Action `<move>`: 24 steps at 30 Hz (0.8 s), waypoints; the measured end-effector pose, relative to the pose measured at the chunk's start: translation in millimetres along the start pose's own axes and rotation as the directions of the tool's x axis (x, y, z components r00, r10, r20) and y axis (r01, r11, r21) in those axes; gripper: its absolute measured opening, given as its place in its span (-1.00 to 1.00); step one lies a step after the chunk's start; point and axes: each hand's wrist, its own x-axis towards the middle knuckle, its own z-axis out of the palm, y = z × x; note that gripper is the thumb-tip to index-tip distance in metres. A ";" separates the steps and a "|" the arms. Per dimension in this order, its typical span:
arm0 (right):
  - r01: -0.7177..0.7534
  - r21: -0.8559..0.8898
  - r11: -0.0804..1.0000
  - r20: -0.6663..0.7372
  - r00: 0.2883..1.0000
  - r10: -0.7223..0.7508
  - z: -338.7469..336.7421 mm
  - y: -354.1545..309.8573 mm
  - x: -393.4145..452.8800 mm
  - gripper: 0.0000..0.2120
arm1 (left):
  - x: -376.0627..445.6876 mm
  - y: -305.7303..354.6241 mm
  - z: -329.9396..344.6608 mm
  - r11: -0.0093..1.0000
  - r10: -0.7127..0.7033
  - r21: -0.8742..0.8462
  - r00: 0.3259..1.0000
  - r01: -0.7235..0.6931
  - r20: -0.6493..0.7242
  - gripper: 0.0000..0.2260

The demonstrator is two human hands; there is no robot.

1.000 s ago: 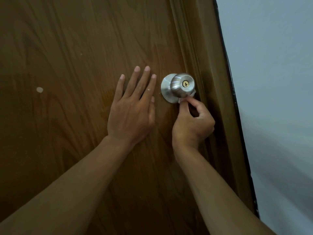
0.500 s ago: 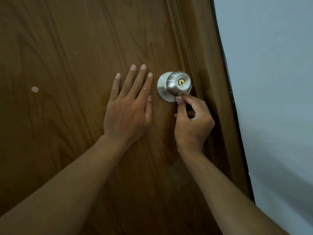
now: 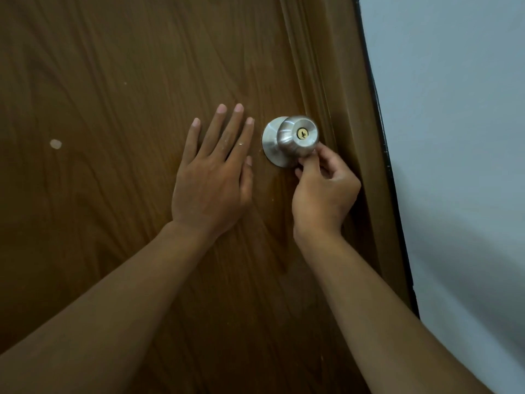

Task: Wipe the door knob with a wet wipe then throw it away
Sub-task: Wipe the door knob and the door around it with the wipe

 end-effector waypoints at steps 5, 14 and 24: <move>-0.456 0.327 0.827 0.166 0.890 0.425 1.8 -17.0 -9.1 -0.83 | 0.5 0.4 -1.6 1.000 0.002 -0.002 1.000 -0.002 0.008 -0.51; -0.625 0.426 0.654 0.313 0.780 0.542 -5.6 -35.2 6.7 -0.91 | 0.2 0.4 -1.6 1.000 0.000 -0.007 1.000 0.000 0.009 -0.51; -0.593 0.276 0.756 0.281 0.802 0.527 -1.5 -47.5 12.4 -0.91 | 1.3 0.2 -2.2 1.000 0.001 -0.006 1.000 -0.001 0.002 -0.51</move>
